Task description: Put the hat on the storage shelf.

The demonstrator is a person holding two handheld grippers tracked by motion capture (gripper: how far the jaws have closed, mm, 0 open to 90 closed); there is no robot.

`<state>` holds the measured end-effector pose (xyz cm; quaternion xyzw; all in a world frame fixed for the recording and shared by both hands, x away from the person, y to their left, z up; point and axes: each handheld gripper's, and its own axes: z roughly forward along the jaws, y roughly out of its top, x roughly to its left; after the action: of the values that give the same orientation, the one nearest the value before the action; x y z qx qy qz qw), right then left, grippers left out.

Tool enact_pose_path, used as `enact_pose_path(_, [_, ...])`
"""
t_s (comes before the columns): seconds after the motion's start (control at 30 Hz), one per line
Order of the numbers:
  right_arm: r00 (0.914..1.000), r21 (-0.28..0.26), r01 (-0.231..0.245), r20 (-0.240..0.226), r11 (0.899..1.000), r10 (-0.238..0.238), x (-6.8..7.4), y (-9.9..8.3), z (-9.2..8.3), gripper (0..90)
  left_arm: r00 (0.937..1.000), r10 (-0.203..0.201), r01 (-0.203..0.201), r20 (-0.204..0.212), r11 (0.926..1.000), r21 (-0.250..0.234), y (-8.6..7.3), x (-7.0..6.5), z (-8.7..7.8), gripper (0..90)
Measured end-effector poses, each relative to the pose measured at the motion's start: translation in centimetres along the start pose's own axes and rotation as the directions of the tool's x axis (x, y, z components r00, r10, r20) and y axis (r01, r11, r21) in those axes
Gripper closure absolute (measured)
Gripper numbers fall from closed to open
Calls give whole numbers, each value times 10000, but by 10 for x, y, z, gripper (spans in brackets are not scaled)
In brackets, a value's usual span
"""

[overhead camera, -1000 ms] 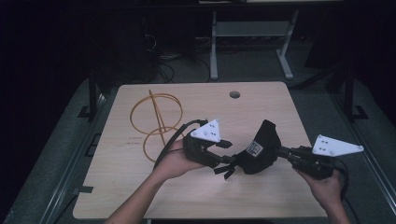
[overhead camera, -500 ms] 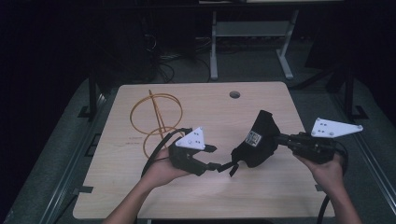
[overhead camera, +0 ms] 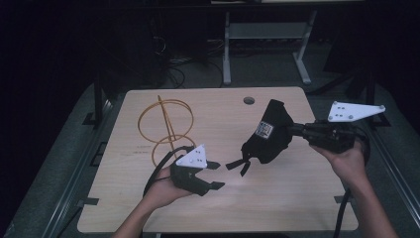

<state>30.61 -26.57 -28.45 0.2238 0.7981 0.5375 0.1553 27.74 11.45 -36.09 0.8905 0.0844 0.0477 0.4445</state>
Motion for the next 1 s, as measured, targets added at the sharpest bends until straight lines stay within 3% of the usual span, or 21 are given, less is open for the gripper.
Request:
enact_pose_path(0.33, [9986,162,466,-255,9988,-462,1,34,15,867,9997,-94,98,-205,9997,202,-18,-4,1,382])
enact_pose_path(0.5, [9969,176,655,-438,9977,-647,0,50,24,868,9992,-315,316,-243,9995,44,-27,-4,2,366])
enact_pose_path(1.0, [9859,183,1373,-992,9904,-1348,4,107,50,867,9989,-420,421,-183,9991,57,-34,-7,9,333])
